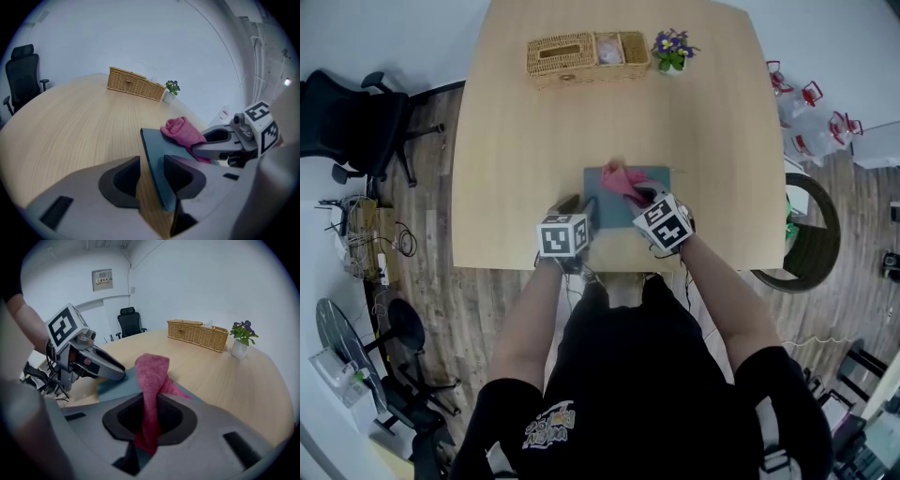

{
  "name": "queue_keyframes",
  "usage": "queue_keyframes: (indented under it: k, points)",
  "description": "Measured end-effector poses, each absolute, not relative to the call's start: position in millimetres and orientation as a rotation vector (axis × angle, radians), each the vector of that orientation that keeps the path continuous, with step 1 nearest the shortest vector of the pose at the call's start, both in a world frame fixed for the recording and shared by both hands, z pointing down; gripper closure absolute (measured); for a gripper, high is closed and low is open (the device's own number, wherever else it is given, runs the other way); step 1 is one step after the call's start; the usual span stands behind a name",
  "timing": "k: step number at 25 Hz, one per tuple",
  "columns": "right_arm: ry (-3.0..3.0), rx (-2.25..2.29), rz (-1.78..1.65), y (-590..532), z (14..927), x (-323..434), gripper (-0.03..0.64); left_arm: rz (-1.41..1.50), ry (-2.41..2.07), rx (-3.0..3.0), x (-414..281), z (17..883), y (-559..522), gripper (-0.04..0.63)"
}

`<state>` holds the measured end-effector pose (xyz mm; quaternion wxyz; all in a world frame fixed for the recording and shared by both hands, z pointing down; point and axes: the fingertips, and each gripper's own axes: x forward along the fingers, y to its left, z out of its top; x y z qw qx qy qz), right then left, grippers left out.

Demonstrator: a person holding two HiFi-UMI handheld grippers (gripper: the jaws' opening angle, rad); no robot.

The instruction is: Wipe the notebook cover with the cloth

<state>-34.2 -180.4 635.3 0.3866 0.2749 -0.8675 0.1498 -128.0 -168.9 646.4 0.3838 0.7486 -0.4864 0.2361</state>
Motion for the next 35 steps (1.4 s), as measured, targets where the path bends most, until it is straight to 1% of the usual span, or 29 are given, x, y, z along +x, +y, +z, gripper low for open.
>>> queue_keyframes:
  k: [20, 27, 31, 35]
  points:
    - [-2.235, 0.666, 0.505, -101.8, 634.6, -48.2, 0.548, 0.6, -1.235, 1.903, -127.8, 644.1, -167.8, 0.443]
    - [-2.251, 0.664, 0.53, -91.4, 636.3, -51.7, 0.548, 0.598, -1.233, 1.9, -128.1, 643.8, -167.2, 0.445]
    - [-2.237, 0.61, 0.609, -79.9, 639.2, -52.3, 0.548, 0.598, -1.231, 1.897, -128.4, 643.9, -167.6, 0.446]
    - [-2.296, 0.519, 0.772, -65.5, 630.3, -61.1, 0.546, 0.588, -1.224, 1.894, -126.9, 644.9, -167.0, 0.448]
